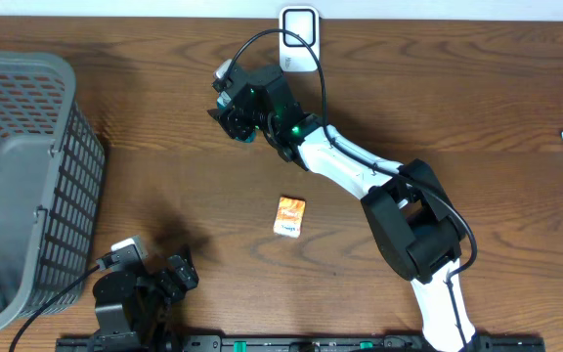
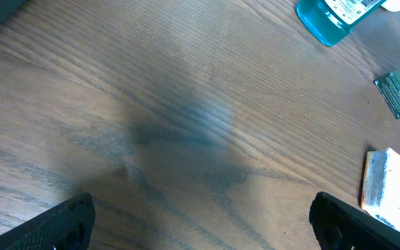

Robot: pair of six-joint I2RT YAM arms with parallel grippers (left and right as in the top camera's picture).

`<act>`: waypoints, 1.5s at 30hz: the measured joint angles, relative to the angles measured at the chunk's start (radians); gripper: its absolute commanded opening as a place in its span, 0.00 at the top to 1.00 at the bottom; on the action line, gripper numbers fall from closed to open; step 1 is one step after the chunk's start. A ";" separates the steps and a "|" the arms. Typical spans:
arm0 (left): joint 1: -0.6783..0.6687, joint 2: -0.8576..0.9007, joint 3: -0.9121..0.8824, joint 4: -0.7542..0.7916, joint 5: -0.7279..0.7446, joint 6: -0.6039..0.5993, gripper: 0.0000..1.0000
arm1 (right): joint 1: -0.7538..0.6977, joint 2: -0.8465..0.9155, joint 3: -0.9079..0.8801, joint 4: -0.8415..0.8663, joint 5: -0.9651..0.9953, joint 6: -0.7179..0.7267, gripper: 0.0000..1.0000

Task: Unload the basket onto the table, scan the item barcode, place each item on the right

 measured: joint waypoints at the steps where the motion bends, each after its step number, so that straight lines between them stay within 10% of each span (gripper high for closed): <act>1: 0.000 0.000 0.000 0.000 0.000 0.000 0.02 | 0.000 0.000 0.000 0.000 0.000 -0.005 0.31; 10: 0.000 0.000 0.000 0.000 0.000 0.000 0.02 | 0.000 0.005 0.008 -0.002 -0.012 -0.026 0.40; 14: 0.000 0.000 0.000 0.000 0.000 0.000 0.02 | 0.000 0.040 0.053 -0.045 -0.015 -0.037 0.75; 20: 0.000 0.000 0.000 0.000 0.000 0.000 0.02 | 0.000 0.065 0.138 -0.180 -0.016 -0.044 0.99; 37: 0.000 0.000 0.000 0.000 0.000 0.000 0.02 | -0.093 -0.107 0.291 -0.932 -0.137 -0.033 0.99; 45: 0.000 0.000 0.000 0.000 0.000 0.000 0.02 | -0.225 -0.385 0.323 -1.379 -0.504 -0.204 0.99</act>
